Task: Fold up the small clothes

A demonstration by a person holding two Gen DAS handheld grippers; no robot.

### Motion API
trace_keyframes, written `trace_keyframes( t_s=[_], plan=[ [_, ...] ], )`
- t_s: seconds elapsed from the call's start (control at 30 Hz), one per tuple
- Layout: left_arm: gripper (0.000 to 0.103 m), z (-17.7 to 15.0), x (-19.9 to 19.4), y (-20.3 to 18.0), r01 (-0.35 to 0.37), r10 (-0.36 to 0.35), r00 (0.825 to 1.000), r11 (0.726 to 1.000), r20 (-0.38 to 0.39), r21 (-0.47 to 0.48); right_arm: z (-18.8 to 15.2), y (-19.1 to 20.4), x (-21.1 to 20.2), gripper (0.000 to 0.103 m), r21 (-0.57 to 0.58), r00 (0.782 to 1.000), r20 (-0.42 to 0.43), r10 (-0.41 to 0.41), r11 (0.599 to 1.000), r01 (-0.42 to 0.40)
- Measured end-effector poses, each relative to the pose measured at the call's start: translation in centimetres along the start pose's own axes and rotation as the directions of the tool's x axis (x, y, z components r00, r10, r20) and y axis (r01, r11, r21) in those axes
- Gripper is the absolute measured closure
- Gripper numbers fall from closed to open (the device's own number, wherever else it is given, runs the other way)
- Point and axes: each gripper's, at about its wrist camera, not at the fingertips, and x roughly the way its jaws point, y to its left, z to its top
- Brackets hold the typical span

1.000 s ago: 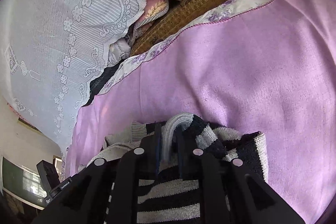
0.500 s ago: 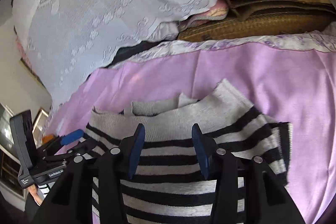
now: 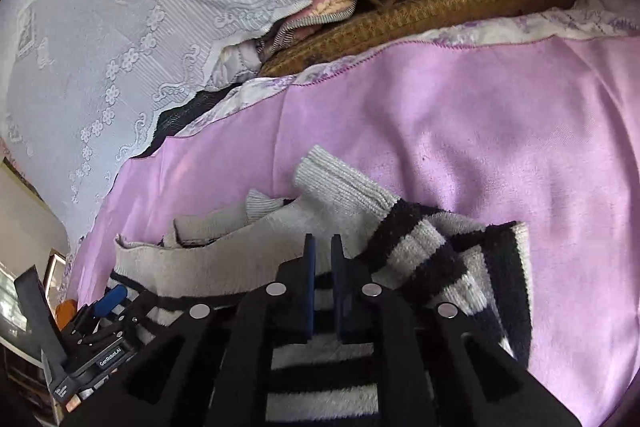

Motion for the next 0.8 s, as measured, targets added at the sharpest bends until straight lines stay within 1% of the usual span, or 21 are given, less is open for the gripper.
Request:
trace_keyframes(
  t_s=[0.03,0.07,0.1,0.13,0.17,0.2,0.27,0.3,0.33,0.37,0.4,0.43,0.5,0.57,0.6,0.63,0.67,0.7,0.73,0.8],
  plan=[
    [0.024,-0.3,-0.9,-0.1,0.030,-0.030,0.999,1.000,0.009,0.000,-0.4,0.8,-1.1,0.084,-0.025,1.000,0.014,0.011,1.000,-0.011],
    [0.024,-0.7,-1.8,-0.2,0.056,-0.056,0.998,0.998,0.016,0.007,-0.9,1.7,-2.1,0.072,-0.052,1.000,0.023,0.019,0.998,-0.018],
    [0.024,-1.2,-2.7,-0.5,0.071,-0.071,0.997,0.997,0.026,0.017,-1.5,2.7,-3.0,0.062,-0.086,0.999,0.030,0.018,0.996,-0.016],
    [0.023,-1.8,-3.5,-0.8,0.083,-0.084,0.996,0.996,0.039,0.028,-2.1,3.8,-3.7,0.061,-0.122,0.999,0.030,0.010,0.992,-0.007],
    [0.018,-2.3,-4.1,-1.3,0.088,-0.090,0.995,0.995,0.046,0.042,-2.9,4.7,-4.1,0.059,-0.156,1.000,0.019,0.002,0.988,0.001],
    [0.013,-2.9,-4.3,-1.7,0.078,-0.080,0.996,0.995,0.044,0.060,-3.6,5.3,-4.1,0.058,-0.180,1.000,-0.003,-0.015,0.984,0.014],
    [0.010,-4.2,-3.5,-2.4,0.028,-0.029,1.000,0.996,0.005,0.087,-5.1,5.7,-3.1,0.058,-0.212,0.995,-0.056,-0.087,0.974,0.073],
    [0.010,-4.9,-2.7,-2.3,0.031,-0.029,0.999,0.996,-0.029,0.079,-5.9,5.5,-2.1,0.058,-0.230,0.988,-0.087,-0.126,0.968,0.103],
    [0.009,-5.5,-2.3,-2.0,0.038,-0.037,0.999,0.998,-0.027,0.054,-6.7,5.4,-1.3,0.058,-0.247,0.984,-0.099,-0.146,0.962,0.118],
    [0.009,-5.9,-2.5,-1.8,0.041,-0.041,0.999,0.998,-0.003,0.045,-7.1,5.5,-1.3,0.058,-0.276,0.986,-0.065,-0.154,0.952,0.131],
    [0.009,-6.0,-2.6,-1.8,0.036,-0.036,0.999,0.998,0.001,0.046,-7.3,5.8,-1.4,0.059,-0.294,0.984,-0.057,-0.171,0.945,0.147],
    [0.009,-5.9,-2.7,-1.9,0.028,-0.028,1.000,0.999,0.000,0.042,-7.2,6.2,-1.7,0.059,-0.291,0.982,-0.051,-0.182,0.943,0.160],
    [0.008,-5.2,-2.9,-1.8,0.022,-0.022,1.000,1.000,0.002,0.018,-6.4,7.0,-2.3,0.058,-0.286,0.991,-0.031,-0.127,0.951,0.113],
    [0.008,-4.2,-2.4,-2.0,0.012,-0.012,1.000,1.000,-0.003,0.020,-5.3,8.3,-1.9,0.059,-0.317,0.990,-0.020,-0.137,0.940,0.123],
    [0.008,-3.7,-1.8,-2.3,-0.018,0.019,1.000,0.999,-0.009,0.038,-4.9,8.9,-1.1,0.059,-0.327,0.989,-0.038,-0.141,0.937,0.121],
    [0.007,-3.2,-0.9,-2.7,-0.037,0.039,0.999,0.998,-0.032,0.055,-4.6,9.3,0.2,0.059,-0.330,0.985,-0.083,-0.151,0.937,0.116],
    [0.005,-2.9,0.0,-2.8,-0.037,0.040,0.998,0.998,-0.055,0.054,-4.3,9.2,1.8,0.059,-0.323,0.977,-0.134,-0.168,0.939,0.117],
    [0.004,-2.6,0.6,-2.5,-0.037,0.039,0.997,0.999,-0.061,0.036,-4.0,9.1,2.9,0.059,-0.313,0.972,-0.143,-0.185,0.940,0.132],
    [0.004,-2.3,1.0,-2.3,-0.029,0.030,0.997,0.999,-0.066,0.016,-3.7,9.1,3.6,0.059,-0.307,0.972,-0.131,-0.193,0.941,0.145],
    [0.004,-2.3,1.4,-2.0,-0.022,0.021,0.999,1.000,-0.050,-0.003,-2.9,8.9,4.6,0.059,-0.272,0.973,-0.128,-0.194,0.950,0.154]
  ],
)
